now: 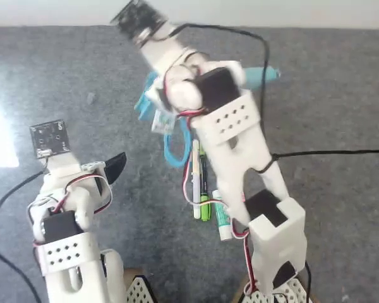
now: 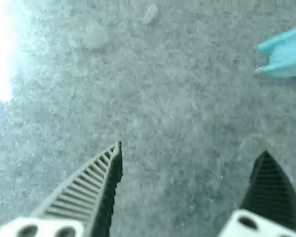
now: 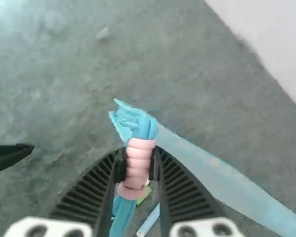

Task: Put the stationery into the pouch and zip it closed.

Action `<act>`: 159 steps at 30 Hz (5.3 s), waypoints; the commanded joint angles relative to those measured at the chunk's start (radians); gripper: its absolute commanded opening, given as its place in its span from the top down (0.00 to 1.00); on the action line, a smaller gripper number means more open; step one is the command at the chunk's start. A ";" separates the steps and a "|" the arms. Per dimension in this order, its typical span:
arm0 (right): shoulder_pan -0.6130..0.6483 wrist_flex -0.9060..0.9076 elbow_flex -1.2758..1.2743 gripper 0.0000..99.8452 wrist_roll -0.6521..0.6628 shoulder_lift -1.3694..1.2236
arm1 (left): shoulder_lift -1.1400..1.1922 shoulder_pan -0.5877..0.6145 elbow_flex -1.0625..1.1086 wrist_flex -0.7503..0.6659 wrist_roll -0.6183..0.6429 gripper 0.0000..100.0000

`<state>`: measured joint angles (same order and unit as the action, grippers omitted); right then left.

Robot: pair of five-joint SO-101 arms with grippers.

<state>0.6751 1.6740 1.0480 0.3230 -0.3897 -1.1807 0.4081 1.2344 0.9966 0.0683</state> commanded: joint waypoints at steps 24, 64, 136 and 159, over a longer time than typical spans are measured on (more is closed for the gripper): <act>-0.424 -0.191 0.012 0.99 -0.261 0.130 | 0.018 -0.035 0.036 -0.054 0.011 0.61; -0.464 -0.338 0.083 0.99 -0.245 0.194 | 0.015 -0.068 0.071 -0.092 0.008 0.61; 0.085 0.125 -0.267 0.99 0.408 0.371 | 0.083 -0.256 -0.211 -0.334 0.037 0.61; -0.002 0.108 -0.362 0.99 0.428 0.493 | 0.806 -0.201 -0.960 -0.074 0.095 0.61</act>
<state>0.7227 1.7568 0.6352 0.7633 0.1166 -0.3214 0.1780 0.3644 0.8094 0.1573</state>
